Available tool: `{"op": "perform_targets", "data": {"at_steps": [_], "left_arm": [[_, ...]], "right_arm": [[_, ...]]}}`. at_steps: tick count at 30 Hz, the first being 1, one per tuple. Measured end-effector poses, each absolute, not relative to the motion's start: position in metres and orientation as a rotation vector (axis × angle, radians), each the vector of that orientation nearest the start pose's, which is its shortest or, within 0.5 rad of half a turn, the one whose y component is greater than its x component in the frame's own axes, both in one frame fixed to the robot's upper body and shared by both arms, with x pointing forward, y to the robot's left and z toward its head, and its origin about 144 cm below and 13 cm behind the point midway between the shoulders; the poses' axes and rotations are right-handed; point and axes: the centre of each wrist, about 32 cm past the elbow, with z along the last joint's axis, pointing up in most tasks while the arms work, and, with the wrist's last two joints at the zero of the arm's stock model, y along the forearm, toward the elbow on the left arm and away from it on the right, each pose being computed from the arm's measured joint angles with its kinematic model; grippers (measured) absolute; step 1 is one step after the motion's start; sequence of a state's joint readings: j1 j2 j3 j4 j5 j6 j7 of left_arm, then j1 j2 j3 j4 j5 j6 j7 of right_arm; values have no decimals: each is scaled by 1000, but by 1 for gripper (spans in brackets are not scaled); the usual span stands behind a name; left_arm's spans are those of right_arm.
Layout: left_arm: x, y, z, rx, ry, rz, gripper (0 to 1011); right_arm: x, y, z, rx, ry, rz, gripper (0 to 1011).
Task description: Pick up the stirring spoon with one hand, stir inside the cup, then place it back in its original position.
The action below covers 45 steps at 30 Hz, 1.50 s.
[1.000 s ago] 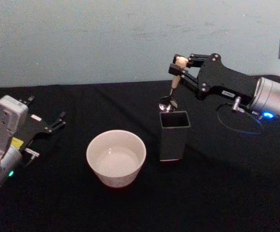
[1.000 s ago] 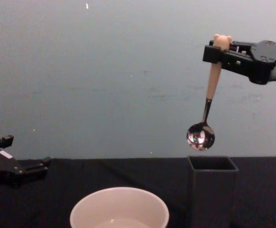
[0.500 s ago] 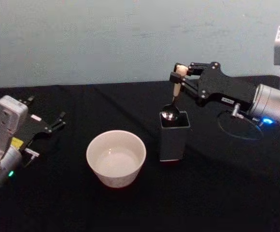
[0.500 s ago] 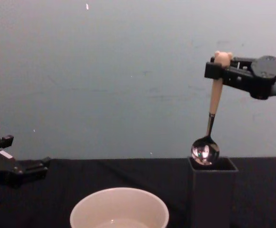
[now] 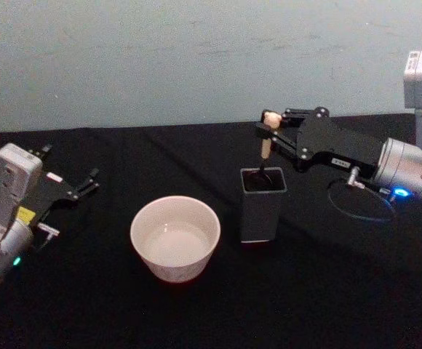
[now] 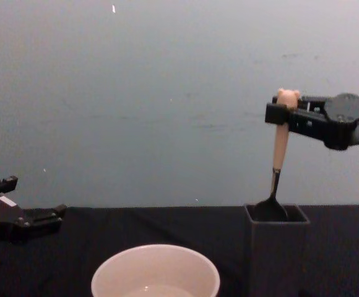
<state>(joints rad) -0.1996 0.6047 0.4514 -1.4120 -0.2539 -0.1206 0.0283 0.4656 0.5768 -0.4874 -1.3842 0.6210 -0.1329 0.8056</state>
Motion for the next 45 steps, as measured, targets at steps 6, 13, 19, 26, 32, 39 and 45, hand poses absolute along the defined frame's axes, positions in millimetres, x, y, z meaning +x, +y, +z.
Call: {"op": "perform_targets", "data": {"at_steps": [6,13,19,26,32,39,45], "left_arm": [[489,310,1140,304,-285,1248,1001],[489,310,1140,304,-285,1248,1001],[489,310,1140,304,-285,1248,1001],[489,310,1140,304,-285,1248,1001],[489,310,1140,304,-285,1248,1001],[489,310,1140,304,-285,1248,1001],[489,310,1140,304,-285,1248,1001]], "right_arm": [[556,-297,1219,1,-131,-498,211],[554,-296,1207,-15,-84,-533,211],[552,-296,1198,-31,-53,-559,211],[551,-293,1191,-47,-25,-562,211],[549,-291,1185,-60,-6,-561,211],[549,-290,1180,-72,11,-567,211],[549,-289,1176,-82,25,-571,211]]}}
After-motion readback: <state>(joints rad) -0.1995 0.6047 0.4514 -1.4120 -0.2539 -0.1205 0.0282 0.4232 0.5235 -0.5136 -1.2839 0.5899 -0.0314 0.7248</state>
